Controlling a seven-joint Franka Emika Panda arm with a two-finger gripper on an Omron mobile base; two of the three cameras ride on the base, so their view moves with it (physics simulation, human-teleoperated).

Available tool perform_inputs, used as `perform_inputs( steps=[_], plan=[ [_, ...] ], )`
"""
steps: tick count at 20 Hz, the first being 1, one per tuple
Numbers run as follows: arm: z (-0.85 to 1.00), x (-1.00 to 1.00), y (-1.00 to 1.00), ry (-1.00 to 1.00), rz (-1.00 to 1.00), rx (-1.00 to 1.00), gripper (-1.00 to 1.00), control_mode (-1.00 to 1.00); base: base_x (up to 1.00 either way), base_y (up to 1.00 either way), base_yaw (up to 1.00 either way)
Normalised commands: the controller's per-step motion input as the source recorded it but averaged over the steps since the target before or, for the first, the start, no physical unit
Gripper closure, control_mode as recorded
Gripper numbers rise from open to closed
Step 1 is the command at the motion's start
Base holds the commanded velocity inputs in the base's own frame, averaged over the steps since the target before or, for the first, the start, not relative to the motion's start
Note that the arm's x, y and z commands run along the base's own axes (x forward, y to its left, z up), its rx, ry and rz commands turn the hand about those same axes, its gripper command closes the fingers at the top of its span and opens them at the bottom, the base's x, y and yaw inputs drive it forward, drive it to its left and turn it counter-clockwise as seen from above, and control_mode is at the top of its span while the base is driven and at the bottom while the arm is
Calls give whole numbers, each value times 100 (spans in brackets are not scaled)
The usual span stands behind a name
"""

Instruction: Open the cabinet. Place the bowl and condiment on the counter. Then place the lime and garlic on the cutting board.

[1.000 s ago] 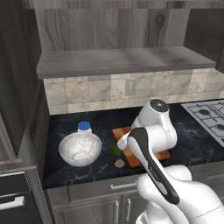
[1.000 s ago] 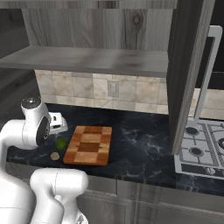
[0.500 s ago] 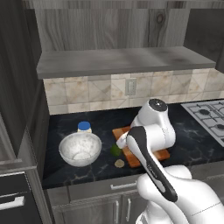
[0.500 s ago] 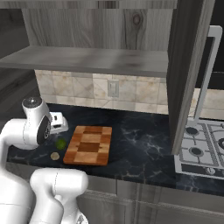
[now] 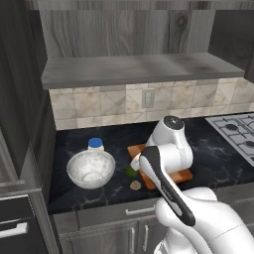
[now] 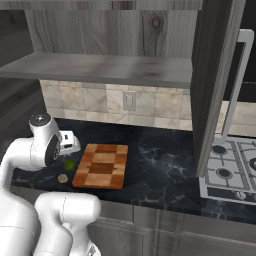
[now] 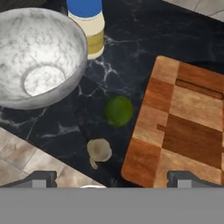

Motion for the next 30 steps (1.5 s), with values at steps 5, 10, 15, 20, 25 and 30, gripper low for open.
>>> perform_inputs(
  steps=[5, 10, 15, 20, 25, 30],
  plan=[
    [-12, 21, 6, 0, 0, 0, -100, -100, 0, 0, 0],
    [-10, 21, 8, 0, 0, 0, -100, -100, 0, 0, 0],
    [-10, 22, 12, 0, 0, 0, -100, -100, 0, 0, 0],
    [-14, 14, 10, 0, -1, 0, -100, -100, 0, 0, 0],
    [-18, 14, 8, 1, -1, 0, -100, -100, 0, 0, 0],
    [-25, 8, 4, 2, -1, -1, -100, -100, 0, 0, 0]
  ],
)
